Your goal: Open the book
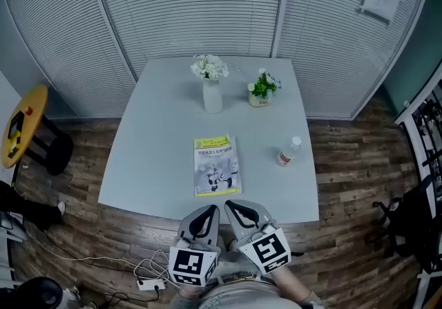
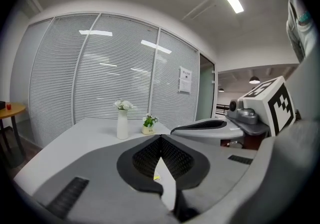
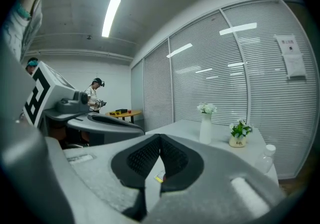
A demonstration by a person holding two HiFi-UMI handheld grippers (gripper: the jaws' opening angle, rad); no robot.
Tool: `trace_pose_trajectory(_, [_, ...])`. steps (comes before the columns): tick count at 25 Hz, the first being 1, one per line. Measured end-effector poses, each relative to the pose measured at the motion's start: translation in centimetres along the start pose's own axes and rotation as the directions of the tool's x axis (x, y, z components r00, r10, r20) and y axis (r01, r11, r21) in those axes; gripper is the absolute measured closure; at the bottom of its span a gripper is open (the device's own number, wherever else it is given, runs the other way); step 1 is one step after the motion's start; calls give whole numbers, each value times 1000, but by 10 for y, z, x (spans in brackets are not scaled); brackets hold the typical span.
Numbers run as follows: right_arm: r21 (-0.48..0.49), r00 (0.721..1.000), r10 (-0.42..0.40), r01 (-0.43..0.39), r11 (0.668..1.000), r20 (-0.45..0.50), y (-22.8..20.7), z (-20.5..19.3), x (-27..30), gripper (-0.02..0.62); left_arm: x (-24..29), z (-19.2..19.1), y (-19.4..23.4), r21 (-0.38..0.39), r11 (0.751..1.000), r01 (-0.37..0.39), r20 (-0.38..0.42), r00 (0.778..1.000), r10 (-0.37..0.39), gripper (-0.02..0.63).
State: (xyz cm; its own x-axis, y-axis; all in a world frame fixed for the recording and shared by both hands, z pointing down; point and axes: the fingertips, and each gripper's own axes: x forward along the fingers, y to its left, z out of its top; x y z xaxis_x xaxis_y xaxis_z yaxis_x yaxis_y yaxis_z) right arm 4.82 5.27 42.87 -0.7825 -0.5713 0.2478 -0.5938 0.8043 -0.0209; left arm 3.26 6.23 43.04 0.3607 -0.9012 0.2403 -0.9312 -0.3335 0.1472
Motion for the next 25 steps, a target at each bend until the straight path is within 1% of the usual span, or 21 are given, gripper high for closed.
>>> trace_pose_trajectory(4, [2,999,-39,39,999,-5,-13,2,14,594,18,5,8,1,999,47,-3,999,-47,609])
trace_pose_trajectory(7, [4,999,-49,49,999,-6,-20,6,29,594,31,13,17,8,997,78,1,997,-78,609])
trace_pose_trajectory(16, [-2,995,-100,100,995,-20,-45,20,76,594,67,27,57,11,991,135,-2,991,-135,609])
trace_pose_trajectory(19, [3,992,-118,118,993,-40,-56,19,89,594,80,29,68,5,988,156,-6,988,-156,609])
trace_pose_trajectory(22, [-1,989,-142,142,990,-39,-66,19,103,594,91,32,79,4,984,179,-13,984,-179,609])
trace_pose_trajectory(25, [5,985,-158,158,987,-66,-70,17,112,594,98,33,89,8,981,195,-14,981,-195,609])
